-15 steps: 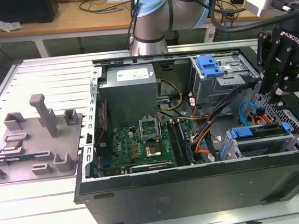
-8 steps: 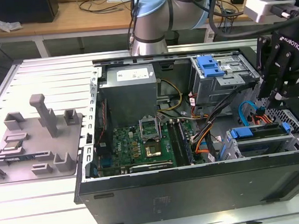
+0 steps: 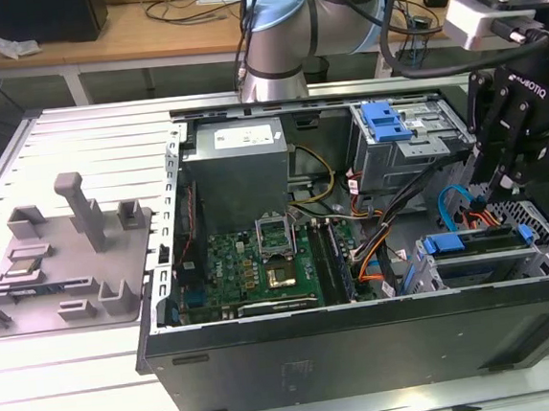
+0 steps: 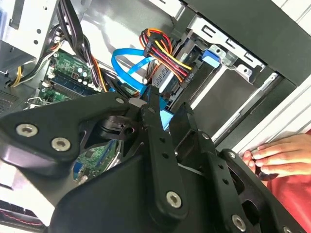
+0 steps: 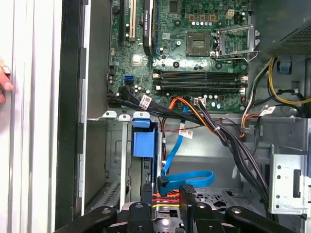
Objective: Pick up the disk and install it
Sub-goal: 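Insert the second disk wire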
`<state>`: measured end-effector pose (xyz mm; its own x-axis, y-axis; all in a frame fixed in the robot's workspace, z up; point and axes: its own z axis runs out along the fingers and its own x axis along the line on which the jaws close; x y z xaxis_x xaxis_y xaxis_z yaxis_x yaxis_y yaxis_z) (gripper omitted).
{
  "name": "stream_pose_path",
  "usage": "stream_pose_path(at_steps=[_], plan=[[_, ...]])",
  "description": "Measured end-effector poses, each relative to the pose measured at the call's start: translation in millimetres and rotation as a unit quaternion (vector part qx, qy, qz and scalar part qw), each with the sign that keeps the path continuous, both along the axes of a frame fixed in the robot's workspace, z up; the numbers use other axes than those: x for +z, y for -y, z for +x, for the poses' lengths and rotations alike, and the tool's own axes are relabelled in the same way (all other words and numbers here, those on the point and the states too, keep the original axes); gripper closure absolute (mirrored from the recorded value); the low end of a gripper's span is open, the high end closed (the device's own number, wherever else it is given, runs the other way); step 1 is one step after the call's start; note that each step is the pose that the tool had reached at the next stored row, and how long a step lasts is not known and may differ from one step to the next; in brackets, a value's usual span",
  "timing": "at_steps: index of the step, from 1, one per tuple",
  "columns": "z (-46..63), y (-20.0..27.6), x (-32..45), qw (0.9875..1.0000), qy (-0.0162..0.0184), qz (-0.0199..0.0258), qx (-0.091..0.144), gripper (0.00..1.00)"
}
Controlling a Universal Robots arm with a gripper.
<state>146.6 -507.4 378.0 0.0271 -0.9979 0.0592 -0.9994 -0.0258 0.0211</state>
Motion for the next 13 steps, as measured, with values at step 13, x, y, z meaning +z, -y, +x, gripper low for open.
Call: stream_pose_path(at_steps=[13], plan=[[-0.9,0.3,-8.0,1.0,0.0,0.0001,0.0,0.64]])
